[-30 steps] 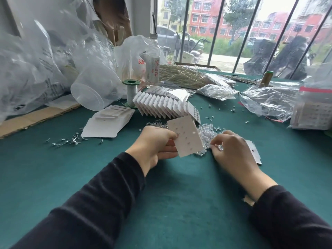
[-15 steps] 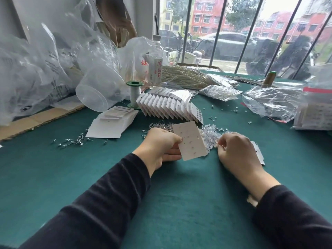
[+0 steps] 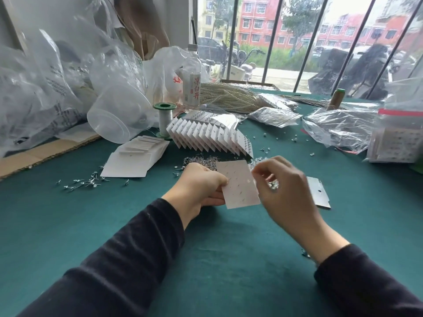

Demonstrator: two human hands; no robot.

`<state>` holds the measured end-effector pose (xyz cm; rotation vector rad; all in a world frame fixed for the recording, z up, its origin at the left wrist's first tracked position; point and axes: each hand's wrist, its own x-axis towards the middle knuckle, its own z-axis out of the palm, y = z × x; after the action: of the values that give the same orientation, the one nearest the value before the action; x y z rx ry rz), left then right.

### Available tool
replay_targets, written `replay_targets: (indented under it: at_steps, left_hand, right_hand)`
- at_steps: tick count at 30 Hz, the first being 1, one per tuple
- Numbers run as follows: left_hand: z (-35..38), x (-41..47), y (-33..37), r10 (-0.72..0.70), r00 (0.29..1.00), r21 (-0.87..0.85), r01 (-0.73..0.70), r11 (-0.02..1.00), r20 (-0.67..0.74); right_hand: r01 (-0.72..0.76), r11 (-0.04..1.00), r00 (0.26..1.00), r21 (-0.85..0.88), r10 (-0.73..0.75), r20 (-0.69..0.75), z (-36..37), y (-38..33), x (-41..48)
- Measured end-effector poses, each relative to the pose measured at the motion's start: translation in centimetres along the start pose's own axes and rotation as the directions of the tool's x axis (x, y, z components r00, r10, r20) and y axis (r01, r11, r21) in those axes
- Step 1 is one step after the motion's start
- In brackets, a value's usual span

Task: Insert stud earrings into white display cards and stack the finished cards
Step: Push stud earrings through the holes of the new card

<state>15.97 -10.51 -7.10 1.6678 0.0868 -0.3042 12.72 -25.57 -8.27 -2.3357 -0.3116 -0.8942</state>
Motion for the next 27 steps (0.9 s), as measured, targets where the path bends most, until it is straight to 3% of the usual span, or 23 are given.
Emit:
replay_targets:
  at_steps: [4,17,27]
  left_hand:
    - [0.4,0.0,-0.3,0.048,0.999,0.044,-0.049,0.998,0.019]
    - [0.7,-0.2,-0.5,0.089,0.995,0.106,-0.093,0.990,0.041]
    - [0.7,-0.3,-0.8,0.092,0.993,0.107,-0.099,0.989,0.070]
  right_hand:
    - [0.083,0.997,0.994,0.008,-0.083,0.076,1.3,-0.9,-0.4]
    - [-0.008,1.000,0.992,0.027,0.005,0.124,1.7,-0.3,-0.8]
    - [-0.053,0.998,0.996,0.025,0.050,0.080,2.0,-0.7,-1.1]
